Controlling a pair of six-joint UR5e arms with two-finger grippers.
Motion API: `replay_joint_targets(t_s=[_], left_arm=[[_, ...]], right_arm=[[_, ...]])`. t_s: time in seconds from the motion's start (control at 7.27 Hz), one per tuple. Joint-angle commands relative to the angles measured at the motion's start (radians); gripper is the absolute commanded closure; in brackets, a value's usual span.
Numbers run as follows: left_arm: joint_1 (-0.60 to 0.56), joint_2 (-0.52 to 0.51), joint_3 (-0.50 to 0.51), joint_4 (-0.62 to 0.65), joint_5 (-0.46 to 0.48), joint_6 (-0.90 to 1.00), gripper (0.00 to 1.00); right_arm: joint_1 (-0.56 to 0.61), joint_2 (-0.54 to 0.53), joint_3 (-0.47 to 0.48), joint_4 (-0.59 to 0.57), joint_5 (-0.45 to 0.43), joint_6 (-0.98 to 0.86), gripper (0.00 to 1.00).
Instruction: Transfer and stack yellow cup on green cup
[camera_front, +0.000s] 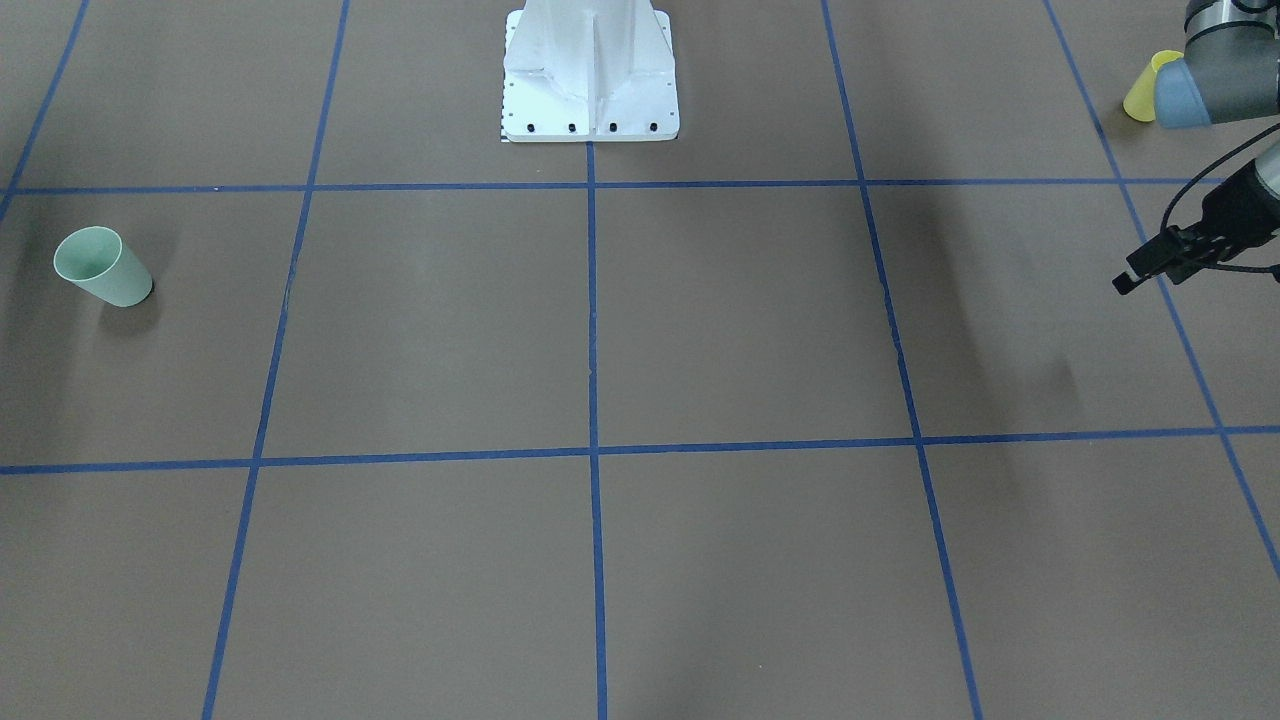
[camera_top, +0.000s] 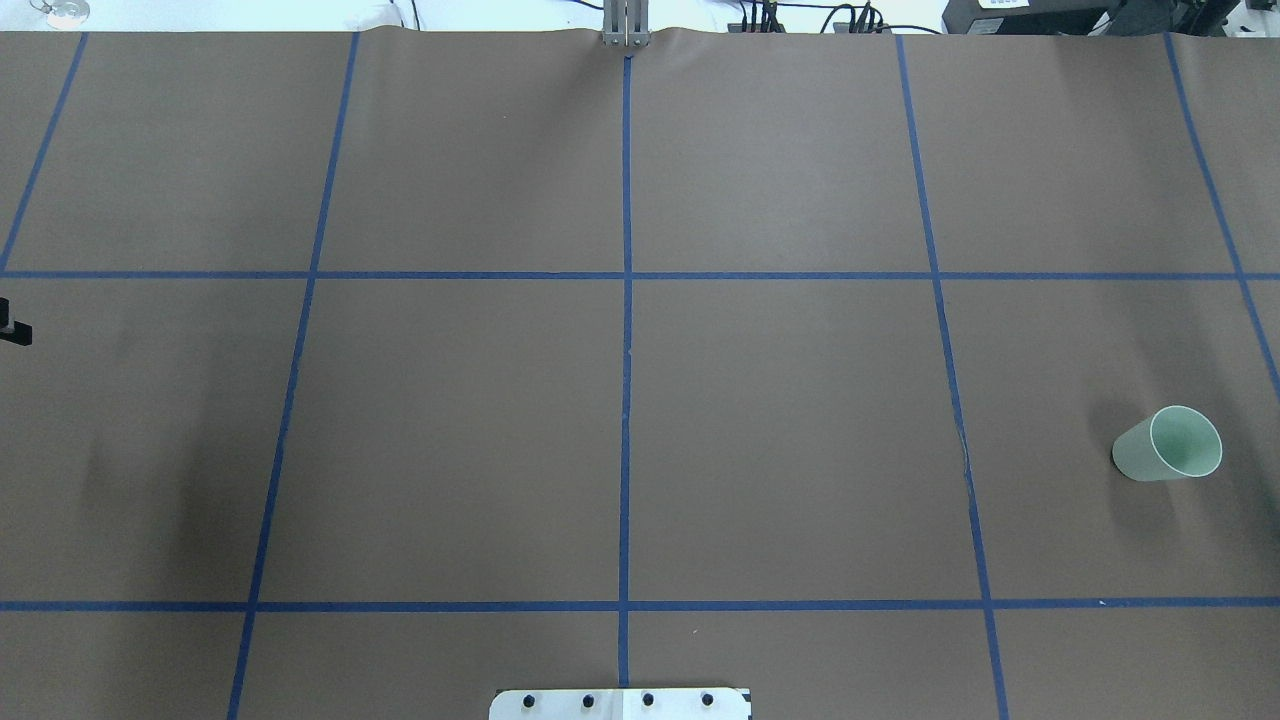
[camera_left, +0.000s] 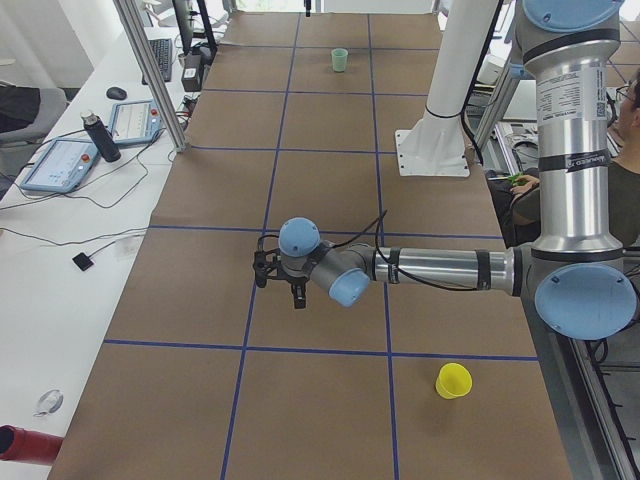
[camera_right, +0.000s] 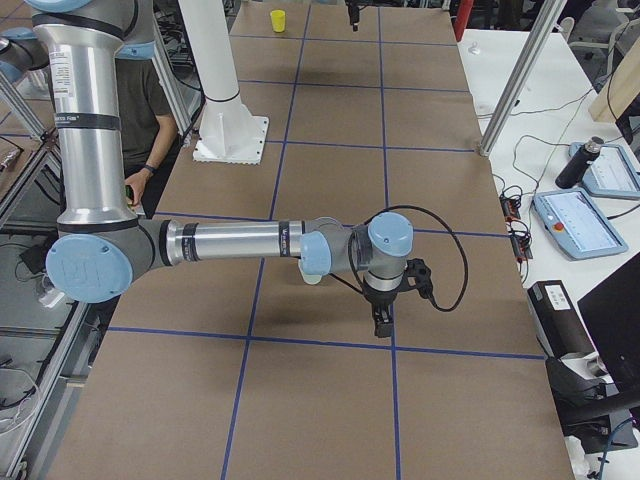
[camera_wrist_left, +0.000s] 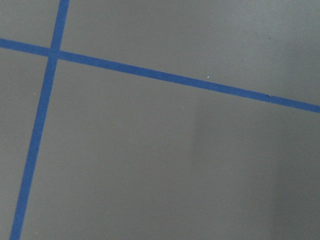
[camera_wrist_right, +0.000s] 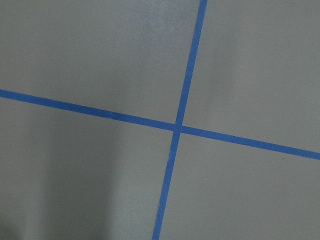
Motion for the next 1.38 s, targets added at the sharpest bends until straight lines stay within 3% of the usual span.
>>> replay_joint_targets(t_s=[0.0,0.28,0.55,0.83,0.96,1.24], left_arm=[[0.040,0.005,-0.033,0.005,0.094,-0.280,0.00],[0.205,0.092,-0.125,0.006,0.303,-0.532,0.00],[0.265,0.195,-0.186,0.058,0.447,-0.662,0.00],[0.417,0.214,-0.294,0.394,0.674,-0.918,0.00],[0.501,0.211,-0.326,0.539,0.733,-1.072,0.00],[0.626,0.203,-0.435,0.934,0.764,-1.340,0.01]], right_arm=[[-0.002,0.002,0.005,0.002,0.000,0.000,0.00],[-0.002,0.005,0.002,0.023,-0.003,-0.002,0.00],[-0.003,0.003,0.007,0.050,-0.003,0.000,0.00],[-0.002,0.002,0.010,0.063,-0.003,0.000,0.00],[-0.003,0.002,0.011,0.068,-0.003,-0.001,0.00],[-0.008,0.002,0.011,0.118,-0.003,0.000,0.00]])
